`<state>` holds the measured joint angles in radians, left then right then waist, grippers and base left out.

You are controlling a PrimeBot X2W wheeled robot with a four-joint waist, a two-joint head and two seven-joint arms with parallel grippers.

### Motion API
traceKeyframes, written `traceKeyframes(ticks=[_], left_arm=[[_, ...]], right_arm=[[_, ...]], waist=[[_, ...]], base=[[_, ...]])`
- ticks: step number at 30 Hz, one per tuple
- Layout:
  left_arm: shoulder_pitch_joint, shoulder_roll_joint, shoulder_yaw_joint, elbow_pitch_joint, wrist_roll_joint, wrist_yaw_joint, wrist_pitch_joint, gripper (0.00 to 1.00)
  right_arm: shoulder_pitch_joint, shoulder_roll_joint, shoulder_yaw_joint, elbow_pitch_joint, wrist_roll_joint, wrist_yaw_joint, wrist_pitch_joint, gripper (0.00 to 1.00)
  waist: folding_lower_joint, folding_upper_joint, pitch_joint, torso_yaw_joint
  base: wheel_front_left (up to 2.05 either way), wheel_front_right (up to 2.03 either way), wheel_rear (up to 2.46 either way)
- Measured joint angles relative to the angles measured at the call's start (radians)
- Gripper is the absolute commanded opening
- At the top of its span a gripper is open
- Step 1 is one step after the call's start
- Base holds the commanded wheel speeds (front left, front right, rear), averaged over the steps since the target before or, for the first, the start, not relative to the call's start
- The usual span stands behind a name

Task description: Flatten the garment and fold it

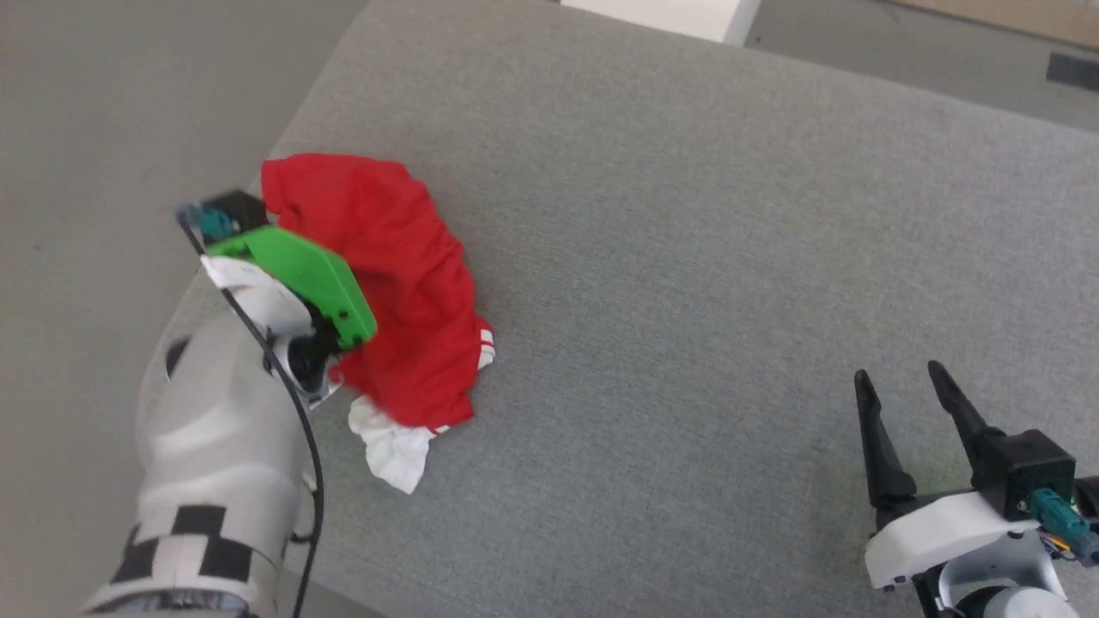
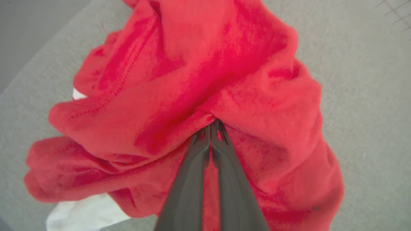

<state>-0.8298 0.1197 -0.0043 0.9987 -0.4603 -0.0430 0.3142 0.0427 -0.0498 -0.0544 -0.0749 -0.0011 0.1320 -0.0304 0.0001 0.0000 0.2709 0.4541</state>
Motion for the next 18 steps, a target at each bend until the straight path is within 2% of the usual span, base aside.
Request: traceKeyframes(ticks=[3, 8, 12, 18], left_arm=[[-0.052, 0.016, -0.001, -0.030, -0.002, -0.033, -0.081, 0.00], [-0.173, 0.045, -0.053, -0.134, -0.003, -0.078, -0.155, 0.00], [-0.270, 0.057, -0.127, -0.273, -0.050, -0.080, -0.166, 0.00], [-0.402, 0.104, -0.231, -0.456, -0.150, -0.081, -0.148, 0.00]], right_arm=[[0.000, 0.000, 0.007, 0.026, 0.020, 0.000, -0.020, 1.00], [-0.001, 0.000, 0.016, 0.079, 0.063, 0.000, -0.063, 1.00], [-0.003, 0.001, 0.024, 0.132, 0.100, 0.000, -0.104, 1.00], [-0.009, 0.000, 0.041, 0.200, 0.143, 0.000, -0.157, 1.00]], waist=[[0.0000, 0.0000, -0.029, 0.010], [0.0000, 0.0000, -0.084, 0.014], [-0.0001, 0.0000, -0.125, -0.007], [-0.0001, 0.0000, -0.165, -0.087]], base=[[0.00, 0.00, 0.00], [0.00, 0.00, 0.00], [0.00, 0.00, 0.00], [0.00, 0.00, 0.00]])
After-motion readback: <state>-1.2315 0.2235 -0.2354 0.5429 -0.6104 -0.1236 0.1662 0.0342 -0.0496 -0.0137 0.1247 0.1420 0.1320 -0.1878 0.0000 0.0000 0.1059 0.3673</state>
